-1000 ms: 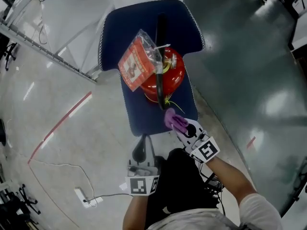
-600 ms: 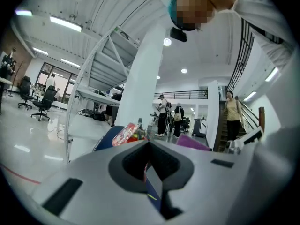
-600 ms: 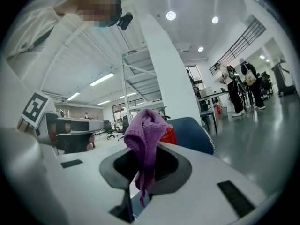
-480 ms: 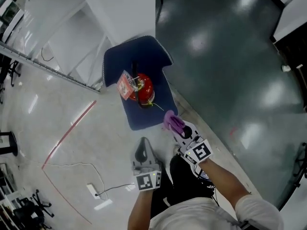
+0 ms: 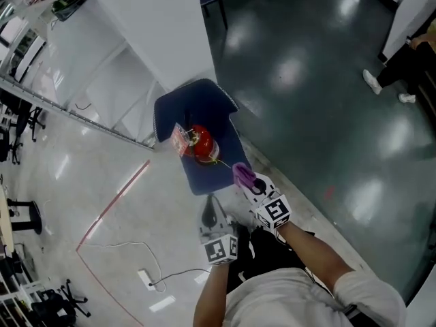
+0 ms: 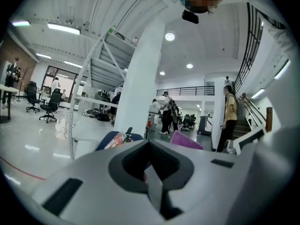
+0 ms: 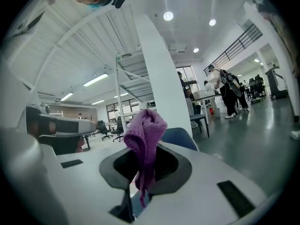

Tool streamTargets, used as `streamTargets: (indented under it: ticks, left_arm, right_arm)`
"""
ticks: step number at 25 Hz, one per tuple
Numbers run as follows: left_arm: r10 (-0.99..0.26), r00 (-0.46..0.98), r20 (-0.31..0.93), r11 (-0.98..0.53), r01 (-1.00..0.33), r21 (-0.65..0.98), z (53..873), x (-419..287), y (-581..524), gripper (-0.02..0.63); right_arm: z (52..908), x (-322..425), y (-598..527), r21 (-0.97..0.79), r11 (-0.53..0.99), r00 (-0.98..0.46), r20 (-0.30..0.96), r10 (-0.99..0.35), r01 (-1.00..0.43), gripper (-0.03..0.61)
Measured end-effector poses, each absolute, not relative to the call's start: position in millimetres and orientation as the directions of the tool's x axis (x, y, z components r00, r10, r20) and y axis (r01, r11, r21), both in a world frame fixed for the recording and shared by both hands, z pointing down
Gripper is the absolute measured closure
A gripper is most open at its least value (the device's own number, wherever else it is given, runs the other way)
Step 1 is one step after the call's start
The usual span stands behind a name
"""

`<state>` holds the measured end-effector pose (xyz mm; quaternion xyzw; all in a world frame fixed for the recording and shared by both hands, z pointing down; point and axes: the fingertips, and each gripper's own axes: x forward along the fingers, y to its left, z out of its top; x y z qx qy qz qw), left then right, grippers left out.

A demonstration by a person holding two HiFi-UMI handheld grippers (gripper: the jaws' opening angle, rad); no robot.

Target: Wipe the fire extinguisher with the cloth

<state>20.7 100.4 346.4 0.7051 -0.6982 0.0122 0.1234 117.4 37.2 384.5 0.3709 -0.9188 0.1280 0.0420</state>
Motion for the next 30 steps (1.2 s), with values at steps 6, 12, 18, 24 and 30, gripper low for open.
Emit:
streamTargets:
  ticks: [6,12,18,24,30]
  left_arm:
    - [-0.977,0.078,0.201,-0.04,-0.982,0.183,354.7,20.8,72.4,0.609]
    - [-0.972,0.075,0.224,-0.033,-0.982,0.186,387.0,25.9,32.4,0.609]
    - [-0.969,-0.017,0.246,0.069,-0.977,0.202,429.6,26.1,6.5,0.609]
    - [-0.953,-0.15,0.263,0.199,-0.964,0.175,467.2,22.4,-1.0,0.609]
    - [-0.93,-0.244,0.276,0.306,-0.929,0.208,502.2,20.9,-0.9,0.609]
  right_arm:
    - [421.9,119.3,17.2,-0.217,0.664,-0.698,0.229,-0.678,-0.716,0.526]
    - [460.5,117.5,-9.5,-0.219,0.652,-0.687,0.272,-0.674,-0.726,0.526]
    - [499.0,118.1,-40.0,-0.277,0.643,-0.7,0.287,-0.654,-0.714,0.526]
    - [556.0,118.0,-67.0,-0.296,0.659,-0.722,0.324,-0.612,-0.691,0.526]
    - [609.4,102.2,-85.6,-0.307,0.709,-0.769,0.339,-0.541,-0.635,0.526]
